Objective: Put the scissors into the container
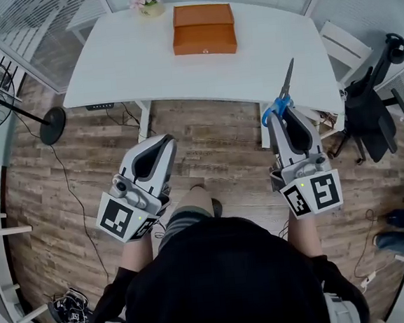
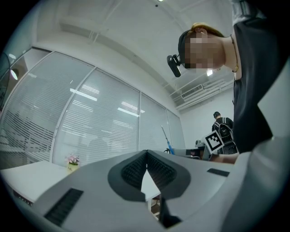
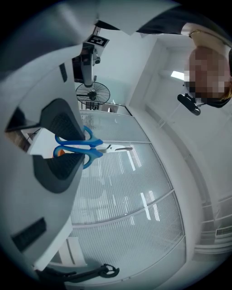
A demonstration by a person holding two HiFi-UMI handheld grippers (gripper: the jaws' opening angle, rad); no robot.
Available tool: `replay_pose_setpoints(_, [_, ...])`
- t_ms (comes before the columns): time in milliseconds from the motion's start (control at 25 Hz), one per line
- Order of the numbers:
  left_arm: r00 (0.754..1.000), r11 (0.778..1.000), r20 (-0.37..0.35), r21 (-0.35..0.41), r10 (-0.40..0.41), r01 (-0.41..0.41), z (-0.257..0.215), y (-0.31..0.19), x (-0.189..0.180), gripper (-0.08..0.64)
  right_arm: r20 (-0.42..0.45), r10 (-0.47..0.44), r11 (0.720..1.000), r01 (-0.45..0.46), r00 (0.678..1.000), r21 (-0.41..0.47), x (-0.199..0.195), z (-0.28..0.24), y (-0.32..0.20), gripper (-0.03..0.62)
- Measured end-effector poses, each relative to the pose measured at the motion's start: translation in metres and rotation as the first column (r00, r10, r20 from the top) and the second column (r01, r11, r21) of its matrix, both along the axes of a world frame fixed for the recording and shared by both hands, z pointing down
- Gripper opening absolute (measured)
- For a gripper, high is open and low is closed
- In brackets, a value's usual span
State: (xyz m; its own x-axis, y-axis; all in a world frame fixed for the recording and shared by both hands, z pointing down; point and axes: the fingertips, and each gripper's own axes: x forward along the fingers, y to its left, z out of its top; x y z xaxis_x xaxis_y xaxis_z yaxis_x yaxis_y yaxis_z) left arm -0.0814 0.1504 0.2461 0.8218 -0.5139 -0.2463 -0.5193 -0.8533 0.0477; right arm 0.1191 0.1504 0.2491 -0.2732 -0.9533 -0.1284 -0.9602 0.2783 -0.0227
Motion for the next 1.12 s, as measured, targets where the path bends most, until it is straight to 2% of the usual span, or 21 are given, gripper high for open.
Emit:
replay_pose_setpoints(240, [0.999, 0.999, 0.014, 0.001, -0.036, 0.036, 0.003, -0.011, -0.008, 0.012, 0.006, -0.013, 1.000, 0.013, 1.000, 0.001, -0.002, -0.001, -0.011, 0.094])
replay_pose_setpoints(600, [1.000, 1.000, 0.003, 0.011, -0.010, 0.010, -0.002, -0.030, -0.001, 0.012, 0.005, 0.002, 1.000, -0.002, 1.000, 0.004, 0.004, -0.002, -0.028, 0.094])
replay_pose_setpoints(720, [1.000, 1.000, 0.020, 0.013, -0.020, 0.019, 0.003, -0.043, -0.002, 0.012, 0.002, 0.004, 1.000, -0.004, 1.000, 0.003, 0.005, -0.002, -0.039, 0.094])
replay_pose_setpoints(880, [1.000, 1.000, -0.001, 0.011, -0.011, 0.011, 0.003, -0.062, 0.003, 0.012, -0.008, 0.010, 1.000, -0.010, 1.000, 0.004, 0.008, -0.001, -0.057, 0.094])
replay_pose_setpoints(1000, [0.999, 1.000, 0.029, 0.005, -0.017, 0.016, 0.014, -0.081, 0.000, 0.012, -0.016, 0.018, 1.000, -0.017, 1.000, 0.004, 0.008, 0.002, -0.075, 0.094])
replay_pose_setpoints(1120, [1.000, 1.000, 0.030, 0.013, -0.006, 0.005, 0.012, -0.105, 0.003, 0.012, -0.019, 0.026, 1.000, -0.026, 0.999, 0.003, 0.012, 0.001, -0.097, 0.094])
